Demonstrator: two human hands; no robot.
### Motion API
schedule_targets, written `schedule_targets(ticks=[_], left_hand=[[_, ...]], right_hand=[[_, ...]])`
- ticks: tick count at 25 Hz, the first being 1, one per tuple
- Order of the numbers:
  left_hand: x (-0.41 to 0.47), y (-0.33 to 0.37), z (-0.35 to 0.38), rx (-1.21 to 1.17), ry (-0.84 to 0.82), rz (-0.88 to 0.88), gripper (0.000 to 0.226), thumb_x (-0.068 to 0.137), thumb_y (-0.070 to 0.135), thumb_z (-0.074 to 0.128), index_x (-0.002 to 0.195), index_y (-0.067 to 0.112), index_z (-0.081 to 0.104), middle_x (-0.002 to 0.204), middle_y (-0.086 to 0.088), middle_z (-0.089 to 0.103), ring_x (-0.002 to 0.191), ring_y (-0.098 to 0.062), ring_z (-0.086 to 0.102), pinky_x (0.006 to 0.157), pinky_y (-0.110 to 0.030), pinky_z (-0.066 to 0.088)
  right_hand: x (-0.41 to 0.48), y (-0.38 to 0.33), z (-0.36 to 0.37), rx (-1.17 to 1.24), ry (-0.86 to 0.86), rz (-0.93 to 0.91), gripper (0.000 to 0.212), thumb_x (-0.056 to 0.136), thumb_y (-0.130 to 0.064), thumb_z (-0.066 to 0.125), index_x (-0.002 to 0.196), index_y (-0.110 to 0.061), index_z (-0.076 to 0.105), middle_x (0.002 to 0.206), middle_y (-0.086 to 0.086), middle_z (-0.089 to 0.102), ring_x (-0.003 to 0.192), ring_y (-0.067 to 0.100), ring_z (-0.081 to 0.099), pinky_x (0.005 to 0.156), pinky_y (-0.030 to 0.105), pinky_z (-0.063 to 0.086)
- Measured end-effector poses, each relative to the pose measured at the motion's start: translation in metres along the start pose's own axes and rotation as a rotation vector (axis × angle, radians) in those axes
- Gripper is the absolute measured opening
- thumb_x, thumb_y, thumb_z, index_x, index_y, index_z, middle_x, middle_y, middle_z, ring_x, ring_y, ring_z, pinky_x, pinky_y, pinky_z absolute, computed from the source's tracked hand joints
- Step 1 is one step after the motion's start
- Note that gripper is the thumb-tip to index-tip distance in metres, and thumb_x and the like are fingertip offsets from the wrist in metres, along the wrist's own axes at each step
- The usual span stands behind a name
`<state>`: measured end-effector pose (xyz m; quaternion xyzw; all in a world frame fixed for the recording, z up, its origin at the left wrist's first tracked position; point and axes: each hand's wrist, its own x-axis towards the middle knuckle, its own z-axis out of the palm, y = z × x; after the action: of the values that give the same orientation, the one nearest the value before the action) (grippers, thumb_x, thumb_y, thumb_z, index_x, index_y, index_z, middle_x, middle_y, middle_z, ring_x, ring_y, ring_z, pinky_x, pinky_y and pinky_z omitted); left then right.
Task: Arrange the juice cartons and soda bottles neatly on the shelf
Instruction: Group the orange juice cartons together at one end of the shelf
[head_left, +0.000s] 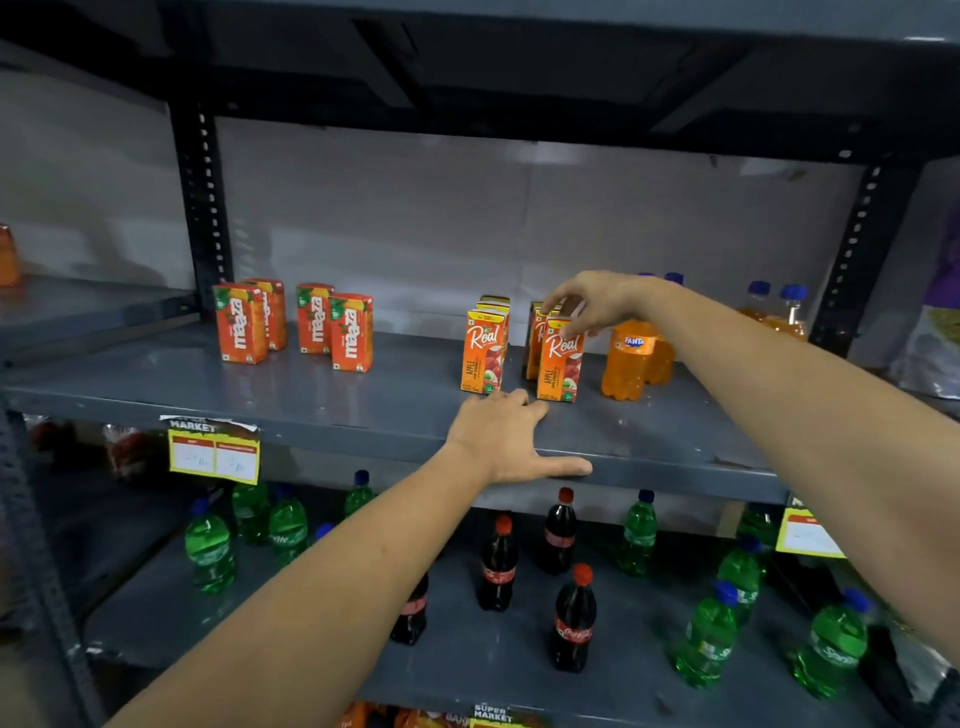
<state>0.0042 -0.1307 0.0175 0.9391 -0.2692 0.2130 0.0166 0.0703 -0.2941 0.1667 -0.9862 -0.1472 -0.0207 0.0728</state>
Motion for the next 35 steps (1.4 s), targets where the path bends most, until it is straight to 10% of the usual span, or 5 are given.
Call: schedule_targets(ticks=[11,17,25,31,35], left_hand=[[-0.060,-0.109,-0.025,0.034,0.001,-0.082,0.080,0.077,0.080,0.018,0.113,0.024,0.062,0.111,-0.003,0.065,0.102,-0.026,0.062,0.077,-0.037,0.047],[-0.072,-0.241,-0.068,0.117,0.122,-0.241,0.028,0.087,0.040,0.054,0.101,0.020,0.068,0.106,-0.008,0.070,0.101,-0.031,0.063,0.079,-0.038,0.051],[-0.020,-0.392,-0.117,-0.053,-0.068,-0.065,0.047,0.082,0.027,0.071,0.126,0.019,0.057,0.129,-0.010,0.059,0.117,-0.027,0.054,0.099,-0.038,0.042],[0.003,-0.430,-0.114,-0.410,-0.230,0.099,0.035,0.079,0.012,0.074,0.112,0.020,0.067,0.105,0.001,0.068,0.103,-0.022,0.065,0.082,-0.043,0.059],[0.005,-0.438,-0.115,-0.475,-0.258,0.140,0.034,0.078,0.011,0.075,0.109,0.021,0.068,0.102,0.002,0.069,0.102,-0.018,0.066,0.079,-0.039,0.060]], right_hand=[[0.004,-0.053,0.016,-0.086,0.507,-0.102,0.023,0.080,-0.036,0.068,0.090,-0.015,0.070,0.096,0.008,0.071,0.089,0.023,0.065,0.078,0.035,0.054],[0.052,-0.143,0.025,-0.111,0.352,-0.203,0.027,0.081,-0.029,0.068,0.103,-0.014,0.071,0.102,0.008,0.071,0.096,0.023,0.066,0.081,0.027,0.046],[0.144,-0.212,0.035,-0.050,-0.003,-0.086,0.046,0.084,-0.028,0.068,0.126,-0.036,0.051,0.126,0.007,0.052,0.113,0.025,0.057,0.076,0.029,0.055],[0.157,-0.233,0.032,-0.050,-0.067,-0.117,0.037,0.083,-0.020,0.070,0.111,-0.039,0.057,0.125,0.004,0.060,0.110,0.019,0.061,0.086,0.035,0.056],[0.164,-0.259,0.033,-0.007,-0.038,-0.128,0.036,0.083,-0.018,0.069,0.117,-0.025,0.059,0.114,0.005,0.065,0.101,0.021,0.065,0.066,0.018,0.053]])
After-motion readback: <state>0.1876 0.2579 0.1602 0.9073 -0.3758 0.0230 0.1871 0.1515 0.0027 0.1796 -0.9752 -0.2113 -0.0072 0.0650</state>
